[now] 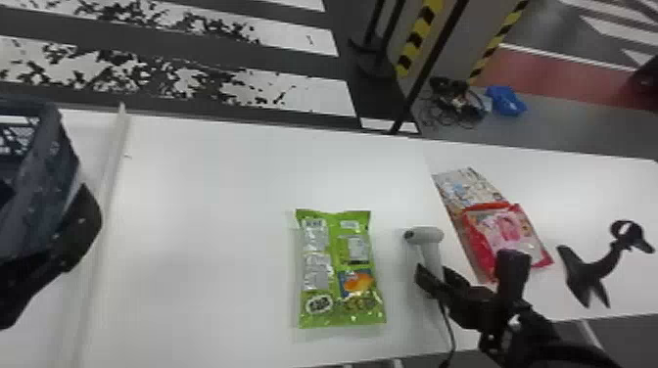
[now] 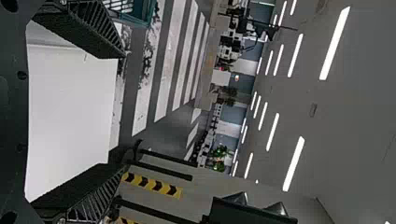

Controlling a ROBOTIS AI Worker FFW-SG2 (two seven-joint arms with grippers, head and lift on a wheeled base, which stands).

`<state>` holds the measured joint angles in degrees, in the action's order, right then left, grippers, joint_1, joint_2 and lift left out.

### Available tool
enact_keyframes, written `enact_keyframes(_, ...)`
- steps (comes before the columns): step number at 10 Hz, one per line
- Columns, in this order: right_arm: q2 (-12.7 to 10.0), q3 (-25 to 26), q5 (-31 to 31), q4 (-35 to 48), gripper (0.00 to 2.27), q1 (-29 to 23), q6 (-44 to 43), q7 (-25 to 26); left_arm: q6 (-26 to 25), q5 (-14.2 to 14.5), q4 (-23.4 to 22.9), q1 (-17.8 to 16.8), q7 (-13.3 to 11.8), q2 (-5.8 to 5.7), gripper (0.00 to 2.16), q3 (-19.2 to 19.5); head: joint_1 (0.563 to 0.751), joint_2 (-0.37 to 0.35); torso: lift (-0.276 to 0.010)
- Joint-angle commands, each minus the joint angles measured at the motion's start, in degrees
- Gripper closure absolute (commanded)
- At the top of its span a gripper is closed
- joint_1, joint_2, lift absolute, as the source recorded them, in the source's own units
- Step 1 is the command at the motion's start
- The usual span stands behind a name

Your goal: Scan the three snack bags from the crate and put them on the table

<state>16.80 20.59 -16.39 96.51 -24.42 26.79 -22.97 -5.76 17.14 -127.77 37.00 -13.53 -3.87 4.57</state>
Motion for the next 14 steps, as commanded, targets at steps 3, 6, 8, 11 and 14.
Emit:
enact_keyframes(3, -0.9, 0.6, -1.2, 1.4, 1.96, -1.2, 0.1, 0.3, 0.0, 0.0, -0.5, 0.4, 0.0, 0.0, 0.03, 0.0, 0.695, -0.298, -0.094)
enact_keyframes(6, -4.0, 3.0, -5.1, 16.2, 1.96, -8.7, 2.5, 1.7, 0.0, 0.0, -0.7, 0.6, -0.4, -0.18, 0.03, -0.1, 0.695, -0.296, -0.094)
enact_keyframes(8, -5.7, 2.0, -5.1, 29.8, 1.96, -13.1, 9.0, 6.0, 0.0, 0.2, -1.3, 0.6, -0.4, -0.26, 0.03, -0.4, 0.695, -0.264, -0.094)
enact_keyframes(11, -7.5, -3.1, -5.1, 39.3, 1.96, -13.7, 16.9, 9.0, 0.2, 0.4, -1.5, 1.1, -0.4, -0.35, 0.03, -0.4, 0.695, -0.196, -0.094)
enact_keyframes(14, -8.5, -14.8, 2.3, 40.9, 1.96, -11.3, 19.4, 13.7, 0.2, 1.1, -2.0, 1.3, -0.8, -1.32, 0.03, -0.4, 0.695, -0.075, -0.094)
